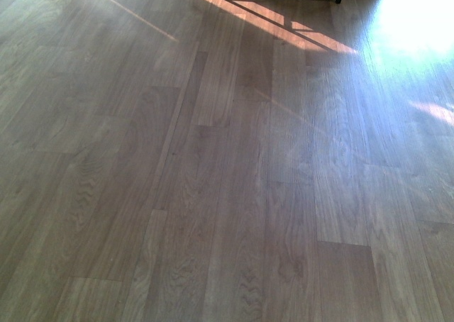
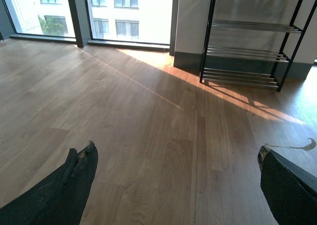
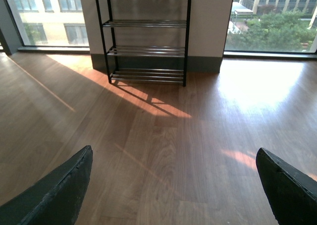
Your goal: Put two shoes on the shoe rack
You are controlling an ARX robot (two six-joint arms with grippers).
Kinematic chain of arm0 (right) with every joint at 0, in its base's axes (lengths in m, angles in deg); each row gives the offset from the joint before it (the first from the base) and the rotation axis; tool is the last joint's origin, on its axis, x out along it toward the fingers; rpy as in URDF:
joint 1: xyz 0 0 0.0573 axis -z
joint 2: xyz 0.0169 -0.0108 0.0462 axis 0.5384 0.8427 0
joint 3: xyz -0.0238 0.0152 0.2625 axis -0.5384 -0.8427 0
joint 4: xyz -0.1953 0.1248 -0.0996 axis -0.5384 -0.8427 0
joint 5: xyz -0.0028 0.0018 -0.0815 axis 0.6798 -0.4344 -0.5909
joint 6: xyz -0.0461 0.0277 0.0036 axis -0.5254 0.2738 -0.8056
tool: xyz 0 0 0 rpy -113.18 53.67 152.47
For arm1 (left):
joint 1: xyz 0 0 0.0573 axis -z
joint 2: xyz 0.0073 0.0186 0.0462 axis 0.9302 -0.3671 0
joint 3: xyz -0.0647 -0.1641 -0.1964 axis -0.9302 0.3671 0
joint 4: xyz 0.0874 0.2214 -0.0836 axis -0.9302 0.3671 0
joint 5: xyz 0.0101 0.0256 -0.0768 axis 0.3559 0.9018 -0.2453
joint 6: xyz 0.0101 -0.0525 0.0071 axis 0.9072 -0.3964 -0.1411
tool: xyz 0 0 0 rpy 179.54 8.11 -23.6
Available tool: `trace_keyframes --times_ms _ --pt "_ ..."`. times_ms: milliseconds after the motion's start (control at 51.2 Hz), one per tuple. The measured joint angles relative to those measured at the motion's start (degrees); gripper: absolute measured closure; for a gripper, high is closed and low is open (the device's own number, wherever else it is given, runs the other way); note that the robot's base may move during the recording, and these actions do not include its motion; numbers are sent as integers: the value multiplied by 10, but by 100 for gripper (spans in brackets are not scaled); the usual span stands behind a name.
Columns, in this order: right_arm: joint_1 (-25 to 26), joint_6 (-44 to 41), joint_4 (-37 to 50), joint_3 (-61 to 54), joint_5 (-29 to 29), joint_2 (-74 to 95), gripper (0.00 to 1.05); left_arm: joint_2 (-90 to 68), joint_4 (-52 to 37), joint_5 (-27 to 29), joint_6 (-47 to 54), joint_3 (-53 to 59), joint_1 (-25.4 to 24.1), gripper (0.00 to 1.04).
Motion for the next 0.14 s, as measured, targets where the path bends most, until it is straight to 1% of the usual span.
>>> trace_keyframes --times_ms 137 --pt "0 0 0 0 0 0 9 0 0 0 0 0 0 9"
